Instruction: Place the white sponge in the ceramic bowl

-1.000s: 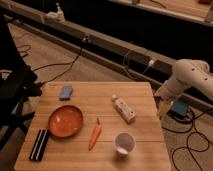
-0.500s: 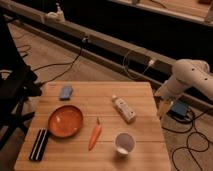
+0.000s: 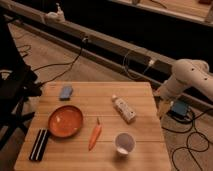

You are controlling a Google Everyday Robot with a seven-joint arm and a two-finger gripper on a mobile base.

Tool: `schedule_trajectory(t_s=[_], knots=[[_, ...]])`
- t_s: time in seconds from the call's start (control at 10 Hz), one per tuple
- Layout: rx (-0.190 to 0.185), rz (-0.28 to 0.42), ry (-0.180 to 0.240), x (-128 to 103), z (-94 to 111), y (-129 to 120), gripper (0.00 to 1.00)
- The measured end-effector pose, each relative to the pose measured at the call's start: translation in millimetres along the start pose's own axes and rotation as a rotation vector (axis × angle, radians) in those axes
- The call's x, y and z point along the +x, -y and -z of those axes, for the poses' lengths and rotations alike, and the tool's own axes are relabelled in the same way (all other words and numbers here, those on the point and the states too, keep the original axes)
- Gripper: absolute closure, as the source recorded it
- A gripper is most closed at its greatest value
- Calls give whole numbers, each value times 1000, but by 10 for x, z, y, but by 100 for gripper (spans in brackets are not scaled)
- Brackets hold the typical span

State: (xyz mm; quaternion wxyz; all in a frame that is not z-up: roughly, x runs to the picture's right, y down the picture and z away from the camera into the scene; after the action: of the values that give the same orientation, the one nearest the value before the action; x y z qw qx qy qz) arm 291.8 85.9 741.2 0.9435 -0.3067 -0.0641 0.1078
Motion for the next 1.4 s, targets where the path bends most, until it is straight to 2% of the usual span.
schedule_trajectory(t_s=[0.2, 0.3, 0.5, 0.7, 0.9, 1.1, 1.2, 1.3, 1.4], knots=[[1, 76, 8, -31, -6, 3, 25], [-4, 131, 5, -47, -6, 9, 25], [-3, 262, -15, -223, -19, 156, 25], [-1, 397, -40, -555, -134, 387, 25], [-6, 560, -35, -1181, -346, 627, 25], [-12, 684, -7, -1768, -529, 754, 25], [-13, 735, 31, -2105, -577, 777, 25], [-14, 763, 57, -2300, -587, 779, 25], [-15, 761, 54, -2278, -588, 784, 25]])
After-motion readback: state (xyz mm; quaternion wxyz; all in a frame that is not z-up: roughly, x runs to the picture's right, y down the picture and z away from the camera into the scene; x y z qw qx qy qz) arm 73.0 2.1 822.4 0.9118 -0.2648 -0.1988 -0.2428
